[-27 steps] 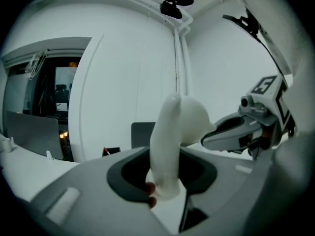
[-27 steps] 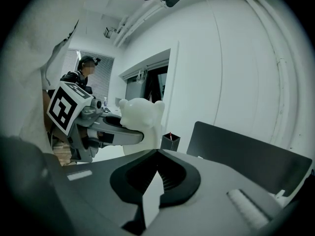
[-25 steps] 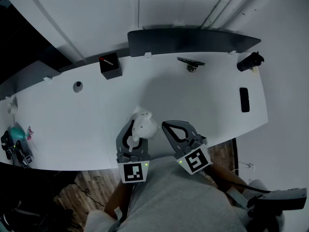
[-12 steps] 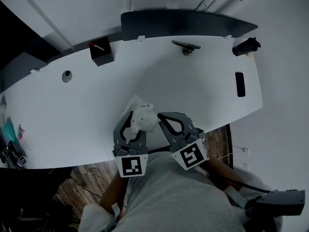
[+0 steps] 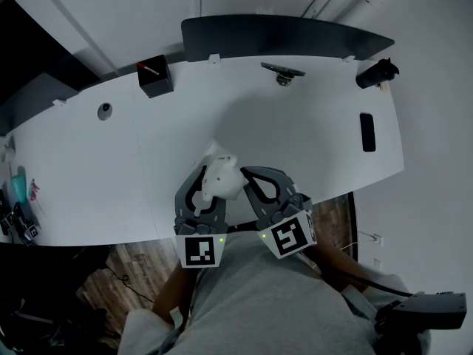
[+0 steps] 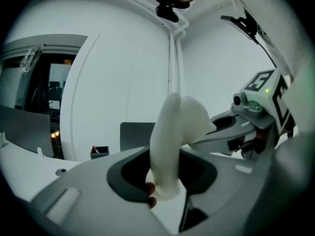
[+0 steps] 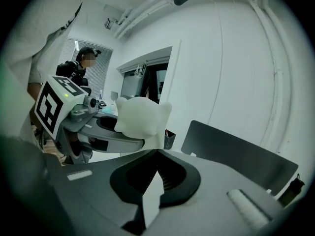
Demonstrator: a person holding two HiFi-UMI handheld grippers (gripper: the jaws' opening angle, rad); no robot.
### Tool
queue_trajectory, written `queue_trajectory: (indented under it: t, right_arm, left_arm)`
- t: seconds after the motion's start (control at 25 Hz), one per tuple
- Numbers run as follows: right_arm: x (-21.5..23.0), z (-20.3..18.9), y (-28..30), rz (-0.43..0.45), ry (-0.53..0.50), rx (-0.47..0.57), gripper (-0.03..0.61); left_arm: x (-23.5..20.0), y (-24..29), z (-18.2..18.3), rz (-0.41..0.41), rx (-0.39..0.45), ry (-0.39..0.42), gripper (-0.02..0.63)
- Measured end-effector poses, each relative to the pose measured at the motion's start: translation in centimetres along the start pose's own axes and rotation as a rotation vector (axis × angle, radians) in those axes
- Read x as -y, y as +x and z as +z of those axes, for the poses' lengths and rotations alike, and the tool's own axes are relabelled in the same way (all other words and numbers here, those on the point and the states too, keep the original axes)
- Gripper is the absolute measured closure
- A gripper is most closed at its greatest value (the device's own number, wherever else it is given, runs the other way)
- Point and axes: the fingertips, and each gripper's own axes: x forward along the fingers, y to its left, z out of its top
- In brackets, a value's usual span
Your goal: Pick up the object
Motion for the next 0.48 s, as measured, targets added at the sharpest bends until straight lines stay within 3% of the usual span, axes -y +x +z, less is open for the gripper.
queue_trajectory:
  t: [0.16,0.48]
  right_arm:
    - [0.4,-0.9,-1.5,-0.013,0.018,0.032,0.577]
    - [0.8,-2.7,-5.2,-0.045,0.026,0.052,0.577]
  left_arm:
    - [1.6,-0.1,-0.3,0.035,-0.017,0.045,0.474]
    - [6.3,-1.0,-0.3,0.043,-0.027,0.042,0.474]
